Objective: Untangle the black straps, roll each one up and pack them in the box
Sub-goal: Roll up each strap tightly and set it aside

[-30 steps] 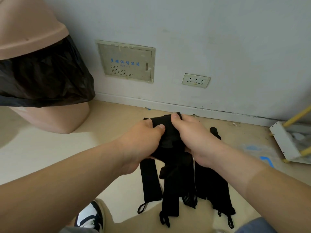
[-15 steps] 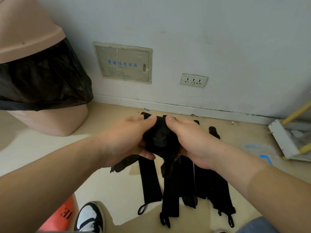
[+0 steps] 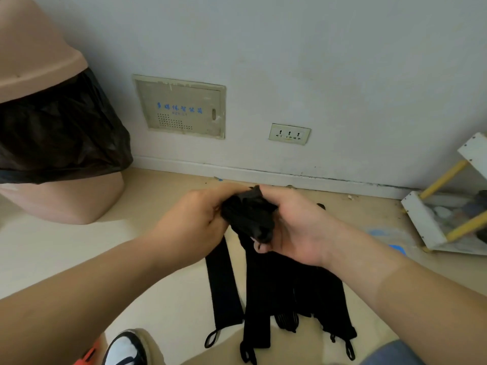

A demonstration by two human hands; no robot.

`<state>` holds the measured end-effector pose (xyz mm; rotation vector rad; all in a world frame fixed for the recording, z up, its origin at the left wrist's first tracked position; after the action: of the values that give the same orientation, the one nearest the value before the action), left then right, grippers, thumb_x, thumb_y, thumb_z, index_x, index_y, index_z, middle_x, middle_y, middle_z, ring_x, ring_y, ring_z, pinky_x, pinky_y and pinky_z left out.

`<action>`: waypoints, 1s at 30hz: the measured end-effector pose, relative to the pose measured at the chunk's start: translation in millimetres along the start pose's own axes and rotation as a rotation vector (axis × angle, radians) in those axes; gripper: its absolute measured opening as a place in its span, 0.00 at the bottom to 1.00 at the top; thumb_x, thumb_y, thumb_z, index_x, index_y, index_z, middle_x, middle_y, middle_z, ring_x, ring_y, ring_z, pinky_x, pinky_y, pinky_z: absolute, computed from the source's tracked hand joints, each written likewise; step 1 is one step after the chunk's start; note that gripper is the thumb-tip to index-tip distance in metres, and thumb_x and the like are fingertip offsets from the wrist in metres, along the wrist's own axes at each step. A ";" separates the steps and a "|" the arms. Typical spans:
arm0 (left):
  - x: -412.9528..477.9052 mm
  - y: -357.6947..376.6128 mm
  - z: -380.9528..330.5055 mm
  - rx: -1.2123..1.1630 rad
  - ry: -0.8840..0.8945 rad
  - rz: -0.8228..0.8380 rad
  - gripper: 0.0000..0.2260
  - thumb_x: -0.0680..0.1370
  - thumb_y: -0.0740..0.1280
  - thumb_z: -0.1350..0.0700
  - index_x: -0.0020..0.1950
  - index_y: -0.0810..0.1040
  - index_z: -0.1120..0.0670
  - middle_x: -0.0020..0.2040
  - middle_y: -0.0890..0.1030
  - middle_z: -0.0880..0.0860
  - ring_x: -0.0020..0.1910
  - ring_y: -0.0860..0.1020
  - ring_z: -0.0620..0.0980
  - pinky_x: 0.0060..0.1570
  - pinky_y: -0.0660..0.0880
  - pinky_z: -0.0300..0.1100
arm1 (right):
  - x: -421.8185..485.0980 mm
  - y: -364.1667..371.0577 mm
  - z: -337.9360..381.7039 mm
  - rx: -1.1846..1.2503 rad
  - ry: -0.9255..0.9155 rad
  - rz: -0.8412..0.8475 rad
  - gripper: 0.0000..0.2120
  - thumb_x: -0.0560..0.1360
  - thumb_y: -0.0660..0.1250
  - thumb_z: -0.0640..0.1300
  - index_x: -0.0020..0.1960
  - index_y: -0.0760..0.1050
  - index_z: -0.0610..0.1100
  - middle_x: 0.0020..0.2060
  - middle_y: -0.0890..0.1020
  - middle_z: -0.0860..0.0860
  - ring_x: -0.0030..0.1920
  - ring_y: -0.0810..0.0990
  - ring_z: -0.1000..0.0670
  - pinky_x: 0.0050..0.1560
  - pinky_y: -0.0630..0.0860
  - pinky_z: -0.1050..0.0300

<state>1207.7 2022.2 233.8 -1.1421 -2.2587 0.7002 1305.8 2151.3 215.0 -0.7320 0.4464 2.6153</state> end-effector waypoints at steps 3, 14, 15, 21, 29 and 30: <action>2.3 5.8 10.4 -0.143 -0.227 0.003 0.16 0.81 0.62 0.62 0.58 0.82 0.43 0.49 0.87 0.48 0.51 0.85 0.51 0.56 0.82 0.55 | 5.8 -16.1 0.0 -0.182 -0.099 -0.167 0.30 0.87 0.51 0.65 0.51 0.78 0.41 0.38 0.82 0.43 0.33 0.80 0.45 0.34 0.76 0.53; -2.8 14.4 7.0 -0.308 -0.424 0.056 0.09 0.87 0.59 0.48 0.57 0.78 0.47 0.47 0.86 0.54 0.45 0.86 0.53 0.51 0.84 0.55 | 0.9 7.3 -20.2 -0.265 -0.166 -0.018 0.30 0.75 0.64 0.70 0.75 0.70 0.64 0.69 0.81 0.60 0.72 0.78 0.51 0.77 0.70 0.40; -2.6 13.1 6.7 -0.259 -0.410 0.055 0.08 0.87 0.59 0.48 0.56 0.77 0.48 0.45 0.85 0.52 0.43 0.85 0.47 0.48 0.83 0.46 | 0.9 9.1 -20.9 -0.269 -0.182 -0.026 0.29 0.78 0.62 0.71 0.77 0.68 0.64 0.71 0.79 0.60 0.73 0.77 0.51 0.78 0.70 0.41; -7.4 14.3 -11.6 -0.146 -0.286 0.124 0.07 0.87 0.59 0.50 0.52 0.73 0.49 0.37 0.78 0.49 0.31 0.73 0.41 0.35 0.72 0.42 | -0.7 6.6 -11.7 -0.256 -0.253 -0.169 0.13 0.88 0.58 0.57 0.59 0.81 0.61 0.56 0.88 0.57 0.62 0.85 0.52 0.70 0.78 0.43; -7.7 3.5 -11.7 -0.278 -0.252 -0.024 0.08 0.87 0.62 0.52 0.54 0.80 0.50 0.44 0.85 0.57 0.41 0.83 0.53 0.45 0.80 0.51 | 1.9 0.4 -9.4 -0.153 -0.185 -0.120 0.15 0.88 0.58 0.54 0.63 0.82 0.51 0.56 0.89 0.48 0.58 0.88 0.45 0.65 0.82 0.39; -7.3 3.7 -10.8 -0.266 -0.248 -0.034 0.09 0.87 0.62 0.52 0.54 0.81 0.51 0.44 0.84 0.56 0.39 0.82 0.51 0.42 0.79 0.47 | 1.8 0.0 -9.5 -0.147 -0.182 -0.117 0.15 0.88 0.59 0.54 0.63 0.82 0.51 0.55 0.89 0.48 0.57 0.88 0.45 0.64 0.82 0.39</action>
<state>1220.4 2020.3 237.9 -1.1881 -2.6373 0.5659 1308.5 2148.0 206.3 -0.5402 0.1548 2.5939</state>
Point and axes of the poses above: each hand's wrist, its own x-axis towards the middle knuckle, its own y-axis out of the palm, z = x × y, the point moved 5 cm from there along x, towards the middle knuckle
